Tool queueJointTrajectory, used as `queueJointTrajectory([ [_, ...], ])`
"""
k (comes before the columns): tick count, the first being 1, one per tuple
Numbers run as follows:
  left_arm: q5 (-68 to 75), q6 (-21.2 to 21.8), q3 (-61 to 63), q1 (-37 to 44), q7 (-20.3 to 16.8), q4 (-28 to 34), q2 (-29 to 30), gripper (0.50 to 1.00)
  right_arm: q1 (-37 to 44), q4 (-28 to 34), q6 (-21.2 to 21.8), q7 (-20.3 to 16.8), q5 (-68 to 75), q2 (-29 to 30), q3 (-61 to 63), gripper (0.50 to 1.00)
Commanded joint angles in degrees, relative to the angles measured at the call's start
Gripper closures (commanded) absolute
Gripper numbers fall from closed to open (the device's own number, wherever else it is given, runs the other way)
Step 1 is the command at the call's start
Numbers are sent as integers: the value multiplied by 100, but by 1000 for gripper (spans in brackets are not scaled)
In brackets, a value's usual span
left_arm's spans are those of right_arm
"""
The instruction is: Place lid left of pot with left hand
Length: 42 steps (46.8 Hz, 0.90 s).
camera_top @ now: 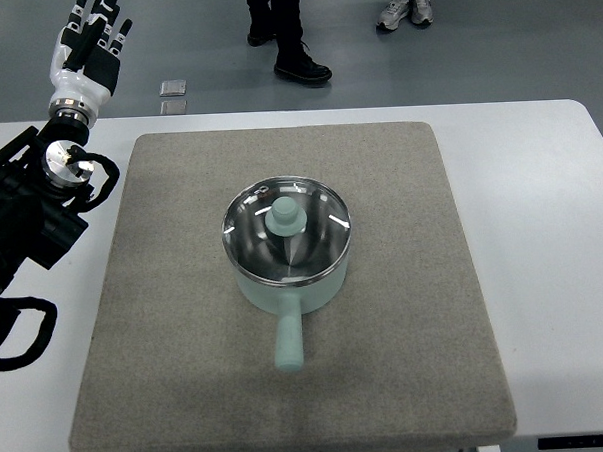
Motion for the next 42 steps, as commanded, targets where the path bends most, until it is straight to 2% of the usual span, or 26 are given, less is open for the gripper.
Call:
queueJointTrajectory([
  [1, -1, 0, -5, -1, 0, 0, 34, 506, -3, 5, -3, 0, 0, 0, 1, 576],
  [42, 43, 79, 56, -45, 62, 0, 42, 504, -3, 5, -3, 0, 0, 0, 1, 576],
])
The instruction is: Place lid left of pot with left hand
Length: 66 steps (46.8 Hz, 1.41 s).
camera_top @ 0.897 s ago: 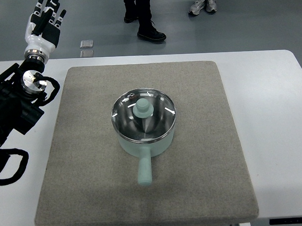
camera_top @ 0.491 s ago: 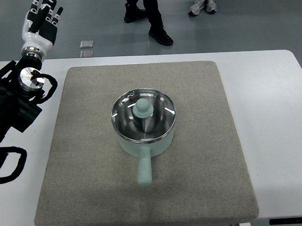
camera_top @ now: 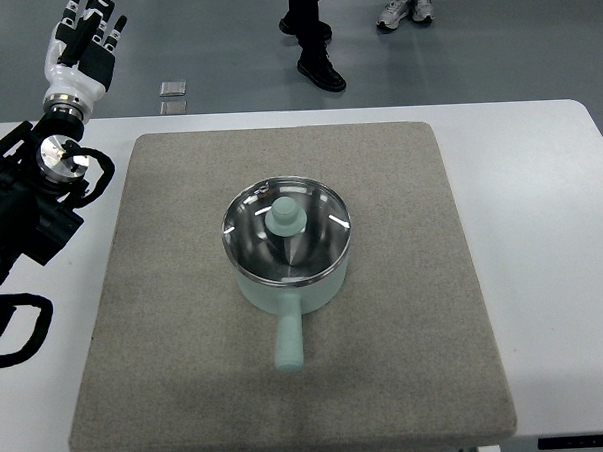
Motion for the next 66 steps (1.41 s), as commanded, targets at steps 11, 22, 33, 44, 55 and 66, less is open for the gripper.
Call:
queueJointTrajectory([
  [11, 54, -1, 39, 26, 0, -8, 2, 504, 4, -1, 1, -6, 0, 0, 1, 576],
  [22, 81, 69, 320, -35, 0, -8, 90, 506, 4, 7, 1, -6, 0, 0, 1, 576],
  [33, 81, 175, 1401, -343, 17, -35, 168, 506, -4, -1, 1, -6, 0, 0, 1, 576],
  [44, 265, 175, 2104, -571, 79, -807, 678, 506, 4, -1, 1, 2, 0, 0, 1, 576],
  [55, 1828, 114, 2544, -862, 114, -1888, 1320, 506, -4, -1, 1, 2, 0, 0, 1, 576],
  [66, 3841, 52, 2553, -1046, 114, -2934, 1821, 506, 4, 7, 1, 2, 0, 0, 1, 576],
])
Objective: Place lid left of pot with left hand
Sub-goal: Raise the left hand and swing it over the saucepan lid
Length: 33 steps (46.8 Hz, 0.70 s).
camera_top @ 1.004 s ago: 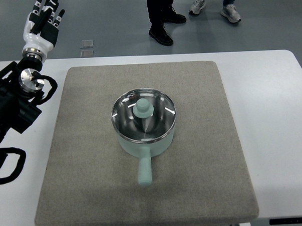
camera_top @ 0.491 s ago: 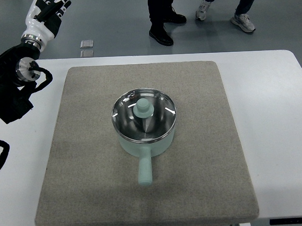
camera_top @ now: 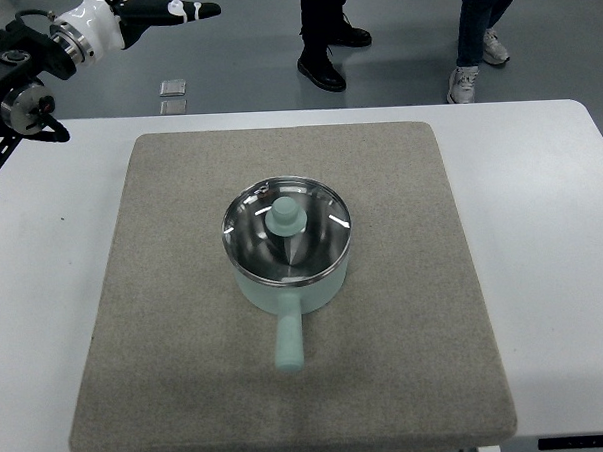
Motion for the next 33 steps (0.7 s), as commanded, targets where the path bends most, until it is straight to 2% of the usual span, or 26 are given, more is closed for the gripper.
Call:
queueJointTrajectory([
  [1, 616, -60, 7, -31, -1, -318, 127, 506, -6, -7, -1, 5, 0, 0, 0, 576],
  [13, 2313, -1027, 7, -356, -10, -495, 137, 506, 3, 2, -1, 5, 0, 0, 0, 576],
  [20, 3340, -1080, 7, -497, -28, -802, 136, 506, -6, 2, -1, 5, 0, 0, 0, 576],
  [33, 4879, -1089, 7, -497, -186, -2225, 400, 506, 3, 2, -1, 5, 0, 0, 0, 576],
])
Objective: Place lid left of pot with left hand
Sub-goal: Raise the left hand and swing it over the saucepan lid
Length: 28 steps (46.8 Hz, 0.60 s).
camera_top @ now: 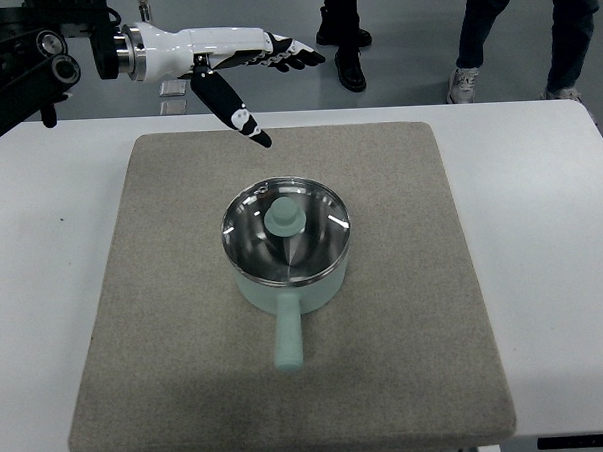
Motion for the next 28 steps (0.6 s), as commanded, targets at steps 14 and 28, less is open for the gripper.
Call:
queueJointTrajectory([
  [14, 1237, -520, 0, -390, -891, -617, 240, 506, 5, 1, 1, 2, 0, 0, 2, 576],
  [28, 2546, -520, -9, -549, -1359, -836, 214, 512, -4, 1, 1, 3, 0, 0, 2, 576],
])
